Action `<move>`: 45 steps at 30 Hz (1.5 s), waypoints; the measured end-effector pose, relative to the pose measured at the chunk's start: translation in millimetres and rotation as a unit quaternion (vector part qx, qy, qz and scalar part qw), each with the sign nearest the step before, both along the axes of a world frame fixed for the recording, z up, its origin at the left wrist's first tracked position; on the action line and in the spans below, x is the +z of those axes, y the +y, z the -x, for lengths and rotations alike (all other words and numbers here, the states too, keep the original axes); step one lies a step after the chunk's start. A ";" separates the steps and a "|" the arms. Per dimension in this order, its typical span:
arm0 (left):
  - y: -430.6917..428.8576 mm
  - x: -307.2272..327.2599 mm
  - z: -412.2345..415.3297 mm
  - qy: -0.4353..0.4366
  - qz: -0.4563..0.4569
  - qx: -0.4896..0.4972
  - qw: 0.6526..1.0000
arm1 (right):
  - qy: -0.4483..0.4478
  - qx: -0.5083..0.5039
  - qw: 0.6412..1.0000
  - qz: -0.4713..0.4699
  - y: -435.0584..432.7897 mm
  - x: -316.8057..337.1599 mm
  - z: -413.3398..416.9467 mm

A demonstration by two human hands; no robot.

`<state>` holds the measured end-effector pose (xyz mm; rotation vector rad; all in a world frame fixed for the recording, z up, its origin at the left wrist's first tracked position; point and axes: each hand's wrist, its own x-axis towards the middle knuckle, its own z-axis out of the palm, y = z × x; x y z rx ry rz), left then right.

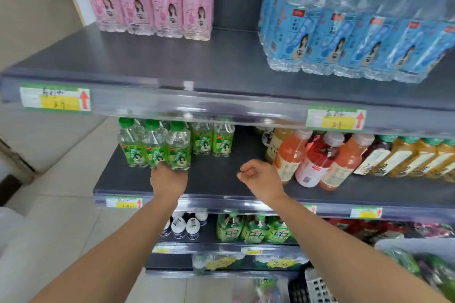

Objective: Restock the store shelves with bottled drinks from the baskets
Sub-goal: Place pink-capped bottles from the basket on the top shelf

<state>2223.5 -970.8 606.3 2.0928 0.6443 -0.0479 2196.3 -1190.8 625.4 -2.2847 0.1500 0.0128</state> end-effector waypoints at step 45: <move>-602.5 -160.4 200.8 0.029 -0.256 -0.498 0.828 | 0.376 -0.315 0.863 0.119 -549.1 -190.0 265.9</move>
